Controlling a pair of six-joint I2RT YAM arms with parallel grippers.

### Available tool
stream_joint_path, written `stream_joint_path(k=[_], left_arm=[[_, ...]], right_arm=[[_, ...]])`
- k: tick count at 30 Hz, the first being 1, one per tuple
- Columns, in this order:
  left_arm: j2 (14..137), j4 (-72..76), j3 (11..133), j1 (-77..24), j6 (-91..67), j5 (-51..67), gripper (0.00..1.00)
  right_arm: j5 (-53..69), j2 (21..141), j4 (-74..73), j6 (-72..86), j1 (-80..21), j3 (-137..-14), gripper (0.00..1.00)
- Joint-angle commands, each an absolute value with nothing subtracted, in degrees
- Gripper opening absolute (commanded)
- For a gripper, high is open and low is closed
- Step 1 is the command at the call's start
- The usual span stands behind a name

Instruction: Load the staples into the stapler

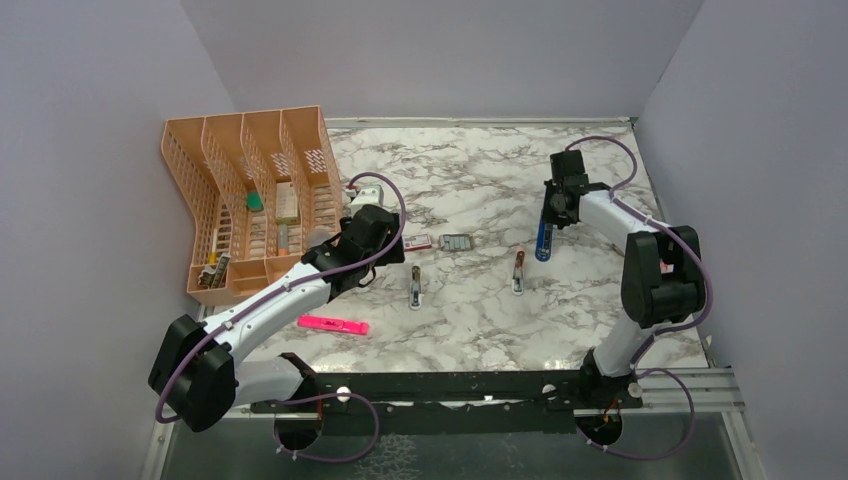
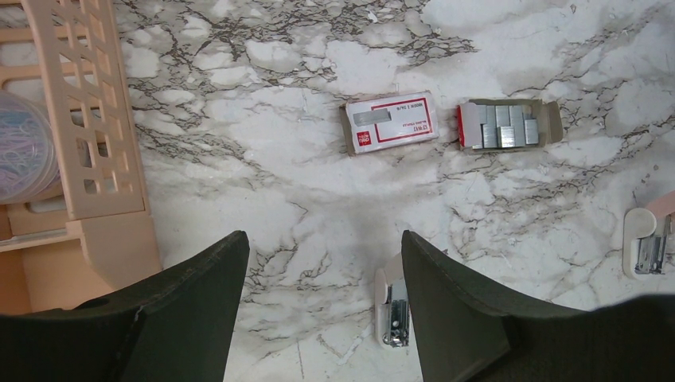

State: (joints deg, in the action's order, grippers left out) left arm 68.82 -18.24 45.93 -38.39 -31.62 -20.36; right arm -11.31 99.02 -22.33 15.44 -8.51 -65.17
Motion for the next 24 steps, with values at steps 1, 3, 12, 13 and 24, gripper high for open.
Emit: stream_joint_path(k=[1, 3, 12, 13, 24], left_arm=[[69.17, -17.12, 45.69, -38.15, -30.85, -19.51, 0.71], [69.09, -17.14, 45.67, -38.11, -30.85, -19.51, 0.71], [68.97, -17.11, 45.73, -38.08, -30.83, -19.42, 0.71], [68.99, -17.14, 45.77, -38.11, -30.78, -19.42, 0.71], [68.75, -17.12, 45.67, -38.03, -30.79, -19.34, 0.71]], right_arm=[[-12.02, 99.85, -21.27, 14.55, -8.31, -64.68, 0.19], [-12.04, 99.92, -21.21, 14.44, -8.28, -64.60, 0.19], [-11.34, 100.28, -21.43, 14.24, -8.27, -64.34, 0.19], [-11.22, 100.39, -21.52, 14.19, -8.27, -64.29, 0.19], [-9.71, 100.11, -22.58, 14.69, -8.31, -64.45, 0.24]])
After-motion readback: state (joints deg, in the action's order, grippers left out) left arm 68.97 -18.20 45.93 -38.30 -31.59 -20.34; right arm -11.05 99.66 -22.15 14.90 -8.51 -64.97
